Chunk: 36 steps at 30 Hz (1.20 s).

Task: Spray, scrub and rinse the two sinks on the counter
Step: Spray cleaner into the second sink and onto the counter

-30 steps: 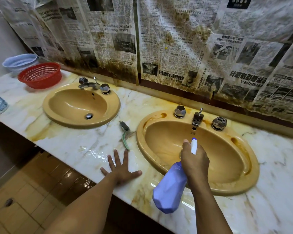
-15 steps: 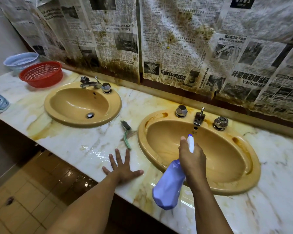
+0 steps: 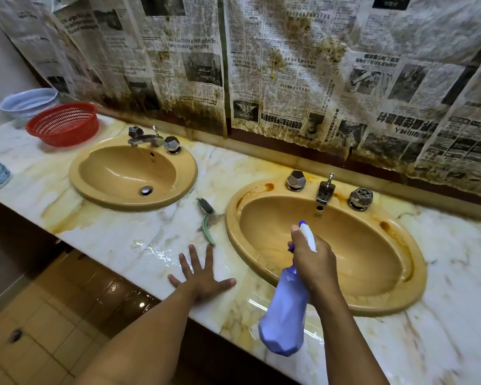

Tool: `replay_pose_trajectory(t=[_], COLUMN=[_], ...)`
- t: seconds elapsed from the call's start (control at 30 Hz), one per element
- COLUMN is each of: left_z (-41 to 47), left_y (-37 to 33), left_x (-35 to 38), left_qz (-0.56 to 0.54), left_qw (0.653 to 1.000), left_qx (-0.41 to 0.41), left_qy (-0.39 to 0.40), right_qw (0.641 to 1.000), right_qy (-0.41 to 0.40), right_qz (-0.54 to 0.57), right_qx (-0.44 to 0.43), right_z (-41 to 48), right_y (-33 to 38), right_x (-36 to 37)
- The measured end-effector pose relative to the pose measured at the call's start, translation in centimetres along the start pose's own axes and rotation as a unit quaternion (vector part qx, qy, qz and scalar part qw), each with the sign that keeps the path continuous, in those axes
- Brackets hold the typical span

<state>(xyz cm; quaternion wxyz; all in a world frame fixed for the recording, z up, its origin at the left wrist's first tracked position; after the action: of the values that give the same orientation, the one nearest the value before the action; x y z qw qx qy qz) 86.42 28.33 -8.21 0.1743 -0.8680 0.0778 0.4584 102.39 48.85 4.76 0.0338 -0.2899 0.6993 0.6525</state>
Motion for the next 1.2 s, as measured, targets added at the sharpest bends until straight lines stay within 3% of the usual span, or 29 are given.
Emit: replay_pose_trajectory(t=[0.37, 0.73, 1.03, 1.2], left_z=[0.1, 0.2, 0.1, 0.2], left_y=[-0.1, 0.0, -0.2, 0.0], left_x=[0.0, 0.0, -0.3, -0.2], left_qz=[0.002, 0.001, 0.007, 0.007], left_qw=[1.000, 1.000, 1.000, 1.000], left_qx=[-0.003, -0.004, -0.008, -0.009], left_qy=[0.000, 0.004, 0.007, 0.007], right_qw=[0.998, 1.000, 0.997, 1.000], right_qy=[-0.032, -0.016, -0.051, -0.007], right_qz=[-0.003, -0.010, 0.020, 0.012], right_qx=[0.050, -0.023, 0.057, 0.011], right_z=[0.4, 1.2, 1.3, 1.3], right_y=[-1.2, -0.5, -1.2, -1.0], right_x=[0.2, -0.2, -0.5, 0.1])
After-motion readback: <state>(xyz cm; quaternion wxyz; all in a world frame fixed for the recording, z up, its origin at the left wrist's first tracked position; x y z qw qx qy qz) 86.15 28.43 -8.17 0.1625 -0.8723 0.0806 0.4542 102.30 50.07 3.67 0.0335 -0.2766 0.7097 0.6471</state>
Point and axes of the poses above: each hand's wrist, its own z-axis towards the middle knuckle, its own x-axis out of the palm, y = z × x, the point moved 4 cm from there along z, towards the middle knuckle, and after that the axes turned 12 degrees about -y, right-handed, at the moved point
